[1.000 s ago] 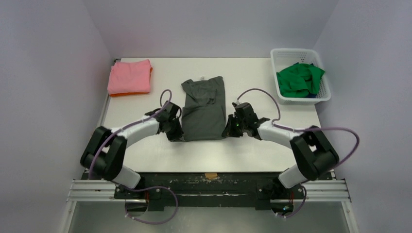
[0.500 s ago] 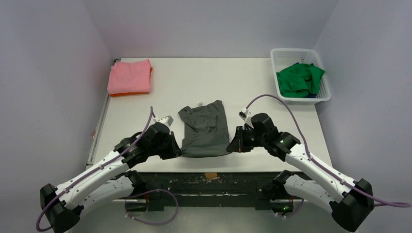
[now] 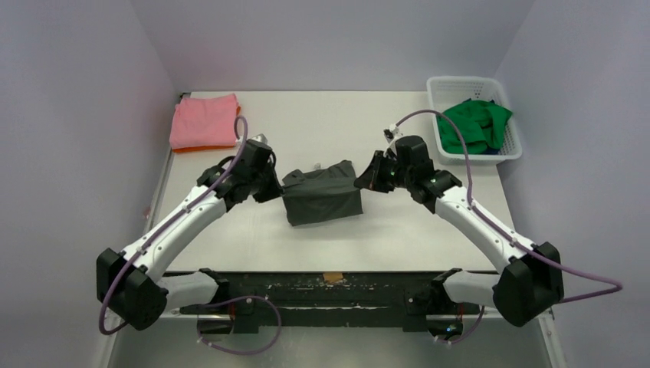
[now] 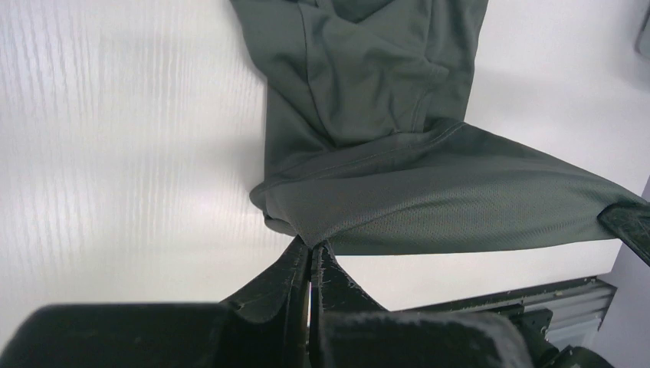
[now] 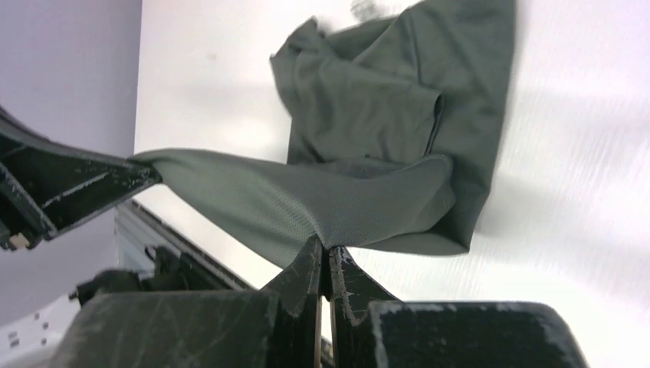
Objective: Fold and stack the t-shirts
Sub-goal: Fold the long partially folded tshirt into a neat square, then smooth out wrinkles on the folded tshirt
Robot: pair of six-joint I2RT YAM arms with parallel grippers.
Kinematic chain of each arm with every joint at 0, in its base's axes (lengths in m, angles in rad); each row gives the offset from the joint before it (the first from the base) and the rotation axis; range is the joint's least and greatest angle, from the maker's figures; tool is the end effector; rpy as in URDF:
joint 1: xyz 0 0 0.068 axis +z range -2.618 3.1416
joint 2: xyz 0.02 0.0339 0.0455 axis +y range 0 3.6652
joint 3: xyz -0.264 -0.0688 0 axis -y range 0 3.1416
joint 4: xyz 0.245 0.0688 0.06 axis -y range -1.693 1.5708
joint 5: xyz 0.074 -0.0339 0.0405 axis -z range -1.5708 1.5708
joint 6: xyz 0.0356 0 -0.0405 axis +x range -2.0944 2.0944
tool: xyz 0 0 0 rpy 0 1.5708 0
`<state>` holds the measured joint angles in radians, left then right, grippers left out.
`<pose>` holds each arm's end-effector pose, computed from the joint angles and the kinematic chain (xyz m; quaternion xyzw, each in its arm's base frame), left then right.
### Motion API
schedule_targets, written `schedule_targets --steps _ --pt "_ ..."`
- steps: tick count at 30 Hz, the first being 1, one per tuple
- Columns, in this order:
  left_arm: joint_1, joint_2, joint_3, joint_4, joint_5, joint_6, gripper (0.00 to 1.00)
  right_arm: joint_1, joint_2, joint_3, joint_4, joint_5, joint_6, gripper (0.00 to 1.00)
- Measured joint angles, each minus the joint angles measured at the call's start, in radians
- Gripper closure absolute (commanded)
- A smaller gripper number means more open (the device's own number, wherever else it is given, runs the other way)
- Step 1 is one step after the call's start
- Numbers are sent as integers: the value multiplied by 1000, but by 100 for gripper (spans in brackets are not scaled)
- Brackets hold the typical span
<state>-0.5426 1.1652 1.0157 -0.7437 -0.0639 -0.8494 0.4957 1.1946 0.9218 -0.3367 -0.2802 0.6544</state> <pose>0.2030 -0.1198 0.2936 -0.1545 0.9300 -0.1899 0.2742 0.2274 0.1342 0.2889 0.0052 0.8804 0.3529 0.3168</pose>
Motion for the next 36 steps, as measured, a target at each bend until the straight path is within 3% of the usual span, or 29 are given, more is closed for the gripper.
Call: schedule_targets --steps 19,20,21,23,25,26,31,36 --pt "208 588 383 50 34 87 100 -149 606 367 165 -64 -26 99" --pt "214 618 401 49 37 87 91 -151 639 385 170 -69 -26 92" --pt "221 649 420 50 39 87 78 -154 667 401 174 -70 -26 76" --pt "233 709 460 45 50 100 34 -158 720 436 174 -70 -22 47" --pt "242 762 512 27 65 114 12 -167 786 506 151 -63 -36 17" --pt "248 793 557 8 71 121 4 -172 816 549 135 -54 -44 13" --pt "254 787 642 -10 93 143 0 -182 805 616 109 1 -75 11" --pt "245 607 467 65 187 146 0 -176 579 367 228 -88 -58 11"
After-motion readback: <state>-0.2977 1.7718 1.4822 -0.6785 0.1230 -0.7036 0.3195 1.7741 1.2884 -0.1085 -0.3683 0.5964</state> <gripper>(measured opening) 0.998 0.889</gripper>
